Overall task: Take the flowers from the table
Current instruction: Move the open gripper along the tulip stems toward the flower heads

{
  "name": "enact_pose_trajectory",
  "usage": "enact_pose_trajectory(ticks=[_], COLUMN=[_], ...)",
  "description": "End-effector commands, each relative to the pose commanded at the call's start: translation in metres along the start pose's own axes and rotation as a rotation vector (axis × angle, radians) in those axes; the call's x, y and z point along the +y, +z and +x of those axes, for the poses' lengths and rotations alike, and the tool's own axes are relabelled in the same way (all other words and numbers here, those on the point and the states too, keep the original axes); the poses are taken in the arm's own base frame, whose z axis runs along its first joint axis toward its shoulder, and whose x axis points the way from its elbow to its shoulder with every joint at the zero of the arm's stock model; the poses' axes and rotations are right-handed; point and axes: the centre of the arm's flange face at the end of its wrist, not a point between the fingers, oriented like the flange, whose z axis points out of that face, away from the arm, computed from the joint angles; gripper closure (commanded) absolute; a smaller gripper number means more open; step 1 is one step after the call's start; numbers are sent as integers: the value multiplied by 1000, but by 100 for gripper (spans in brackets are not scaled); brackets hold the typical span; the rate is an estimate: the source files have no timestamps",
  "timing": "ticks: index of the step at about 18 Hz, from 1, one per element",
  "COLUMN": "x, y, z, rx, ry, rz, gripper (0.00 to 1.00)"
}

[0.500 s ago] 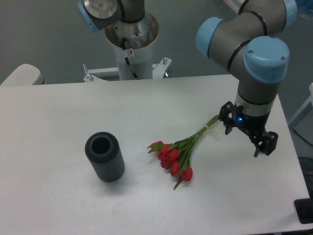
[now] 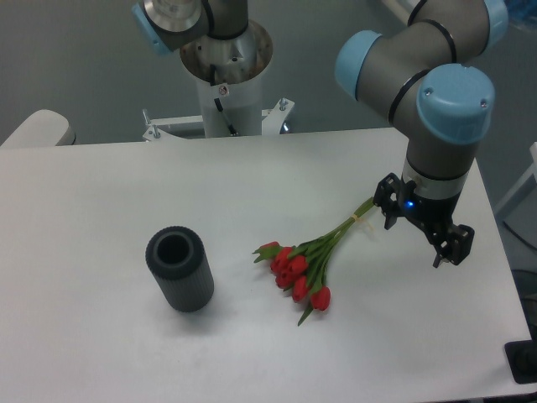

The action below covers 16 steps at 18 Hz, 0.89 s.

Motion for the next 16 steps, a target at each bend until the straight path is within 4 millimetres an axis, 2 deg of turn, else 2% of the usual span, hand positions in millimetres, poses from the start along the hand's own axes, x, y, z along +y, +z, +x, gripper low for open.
enact_pose_trajectory(ticks=[4,8,13,16], x=[0,5,15,24], y=[14,35,74,97], z=[12,26,55,68], rx=[27,57,130,82], ry=[2,-26,-123,-137], rz=[-7,-19,-20,-11], gripper=[0,0,0,0])
